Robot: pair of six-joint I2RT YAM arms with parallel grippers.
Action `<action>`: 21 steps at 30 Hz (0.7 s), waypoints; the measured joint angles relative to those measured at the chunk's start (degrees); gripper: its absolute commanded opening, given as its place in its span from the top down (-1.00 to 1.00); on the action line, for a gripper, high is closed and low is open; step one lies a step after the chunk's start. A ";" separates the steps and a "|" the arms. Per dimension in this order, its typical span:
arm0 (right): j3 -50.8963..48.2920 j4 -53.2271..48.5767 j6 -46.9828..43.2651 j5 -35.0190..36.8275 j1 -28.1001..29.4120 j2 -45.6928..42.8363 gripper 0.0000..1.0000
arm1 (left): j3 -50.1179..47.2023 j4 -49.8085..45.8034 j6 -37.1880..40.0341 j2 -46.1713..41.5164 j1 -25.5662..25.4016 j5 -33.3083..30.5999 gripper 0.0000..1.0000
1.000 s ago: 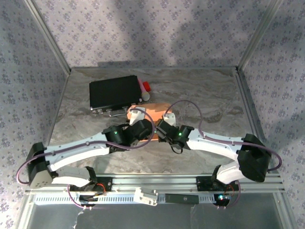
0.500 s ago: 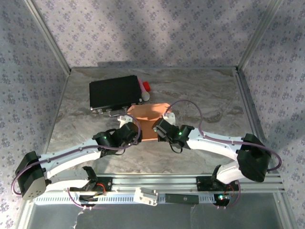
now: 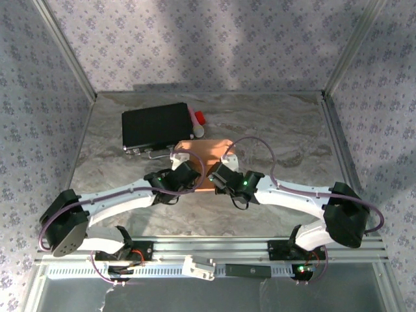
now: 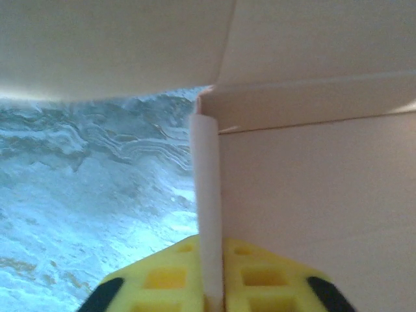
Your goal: Fold the paper box
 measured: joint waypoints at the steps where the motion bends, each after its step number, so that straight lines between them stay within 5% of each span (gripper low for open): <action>1: 0.00 -0.07 0.00 0.17 0.11 0.00 1.00 | 0.85 -0.74 0.11 0.68 -0.39 -0.87 1.00; 9: -0.44 -0.74 0.42 1.53 -0.37 -0.98 1.00 | 9.09 -7.15 -0.87 5.38 -2.99 -7.72 1.00; 11: -0.44 -0.81 0.42 1.77 -0.39 -1.31 1.00 | 9.33 -7.32 -0.90 5.27 -3.15 -8.02 0.39; 13: -0.46 -1.44 0.13 1.42 -0.28 -1.33 1.00 | 9.53 -7.65 -1.03 5.25 -3.34 -9.84 0.09; 21: -0.44 -2.23 -0.09 1.05 0.48 -1.16 1.00 | 12.26 -11.82 0.04 2.99 -5.73 -11.32 -0.02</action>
